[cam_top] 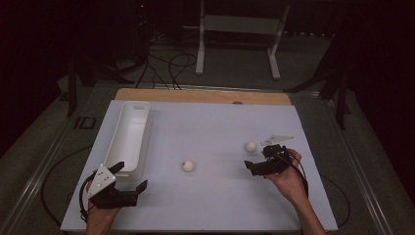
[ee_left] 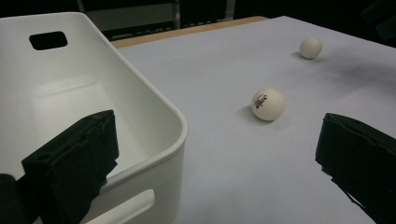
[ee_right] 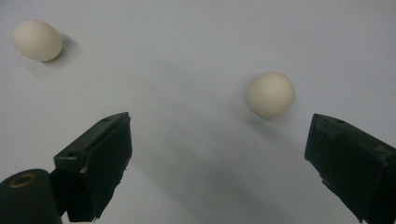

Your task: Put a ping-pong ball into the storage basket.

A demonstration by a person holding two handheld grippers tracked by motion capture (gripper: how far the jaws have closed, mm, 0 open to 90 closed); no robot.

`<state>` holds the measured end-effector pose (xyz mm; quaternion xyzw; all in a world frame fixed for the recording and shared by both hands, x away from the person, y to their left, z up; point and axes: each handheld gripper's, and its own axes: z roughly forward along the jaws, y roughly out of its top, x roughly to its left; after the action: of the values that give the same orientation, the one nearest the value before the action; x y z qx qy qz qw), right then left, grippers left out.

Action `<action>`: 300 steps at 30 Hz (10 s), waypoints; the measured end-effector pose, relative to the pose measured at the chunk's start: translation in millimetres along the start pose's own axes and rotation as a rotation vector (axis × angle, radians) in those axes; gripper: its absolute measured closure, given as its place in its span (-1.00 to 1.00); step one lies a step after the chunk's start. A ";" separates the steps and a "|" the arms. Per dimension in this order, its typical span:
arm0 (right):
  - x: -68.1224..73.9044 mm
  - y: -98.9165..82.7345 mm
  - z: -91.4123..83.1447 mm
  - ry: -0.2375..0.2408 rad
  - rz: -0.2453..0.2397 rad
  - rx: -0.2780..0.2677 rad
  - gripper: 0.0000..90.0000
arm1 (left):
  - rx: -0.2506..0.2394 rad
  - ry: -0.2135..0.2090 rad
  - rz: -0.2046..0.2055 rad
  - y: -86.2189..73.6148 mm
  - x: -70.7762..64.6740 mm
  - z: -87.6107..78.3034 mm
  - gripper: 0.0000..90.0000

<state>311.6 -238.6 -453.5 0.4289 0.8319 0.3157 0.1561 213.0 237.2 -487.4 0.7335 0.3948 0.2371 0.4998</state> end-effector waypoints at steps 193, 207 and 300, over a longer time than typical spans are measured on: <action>34.6 56.4 19.8 0.016 -0.067 0.105 0.12 | 0.003 -0.002 0.001 -0.3 1.6 -0.3 -1.00; 40.6 72.2 23.5 0.033 -0.075 0.109 0.12 | 0.003 -0.003 0.002 -0.3 1.8 -0.5 -1.00; 91.1 143.7 48.7 0.116 -0.180 0.118 0.12 | 0.003 -0.006 -0.001 -0.5 2.9 -1.9 -1.00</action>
<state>372.7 -83.4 -394.4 0.3421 0.8917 0.2755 0.1098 213.1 240.7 -487.3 0.7348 0.3940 0.2343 0.4999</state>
